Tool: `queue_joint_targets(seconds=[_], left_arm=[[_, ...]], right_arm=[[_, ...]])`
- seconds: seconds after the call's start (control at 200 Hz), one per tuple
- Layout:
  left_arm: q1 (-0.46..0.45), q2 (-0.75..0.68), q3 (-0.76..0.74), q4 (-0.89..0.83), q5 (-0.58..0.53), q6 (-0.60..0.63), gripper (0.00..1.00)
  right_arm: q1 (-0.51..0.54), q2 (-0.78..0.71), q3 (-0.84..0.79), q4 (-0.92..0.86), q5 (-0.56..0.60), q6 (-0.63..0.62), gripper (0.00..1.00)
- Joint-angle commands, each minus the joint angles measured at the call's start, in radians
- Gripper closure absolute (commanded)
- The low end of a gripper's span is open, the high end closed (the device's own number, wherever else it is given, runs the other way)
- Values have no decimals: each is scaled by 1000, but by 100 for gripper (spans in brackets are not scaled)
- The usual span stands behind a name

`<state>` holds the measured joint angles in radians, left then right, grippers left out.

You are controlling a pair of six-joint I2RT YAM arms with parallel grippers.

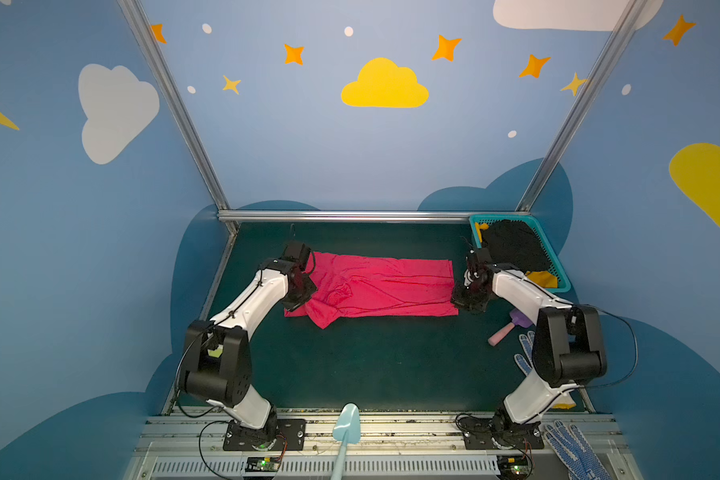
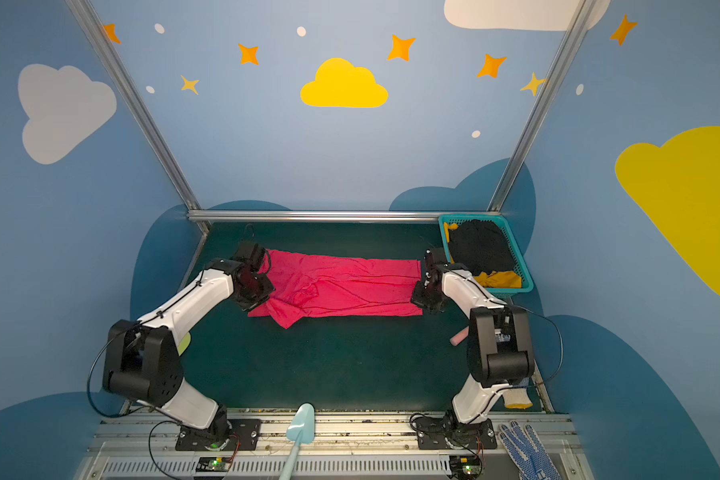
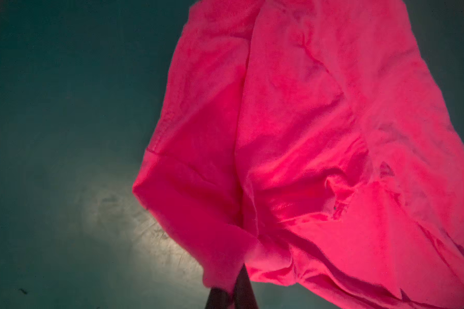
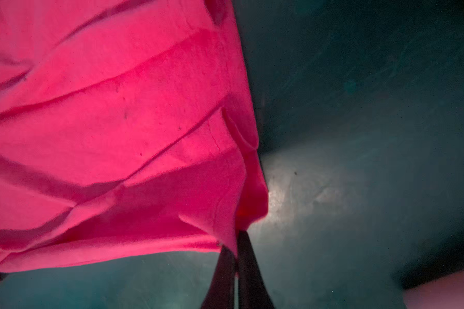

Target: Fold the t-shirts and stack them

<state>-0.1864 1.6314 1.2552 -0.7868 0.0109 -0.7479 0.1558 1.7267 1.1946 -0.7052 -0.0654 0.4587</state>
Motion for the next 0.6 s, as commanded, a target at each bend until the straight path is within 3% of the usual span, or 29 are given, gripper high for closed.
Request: queue_joint_targets(seconds=[0.0, 0.591], left_arm=[[26, 67, 84, -28, 25, 51, 95], [92, 389, 533, -161, 29, 154, 95]], right_arm=[[-23, 63, 71, -64, 16, -35, 100], [-55, 286, 396, -185, -13, -83, 100]])
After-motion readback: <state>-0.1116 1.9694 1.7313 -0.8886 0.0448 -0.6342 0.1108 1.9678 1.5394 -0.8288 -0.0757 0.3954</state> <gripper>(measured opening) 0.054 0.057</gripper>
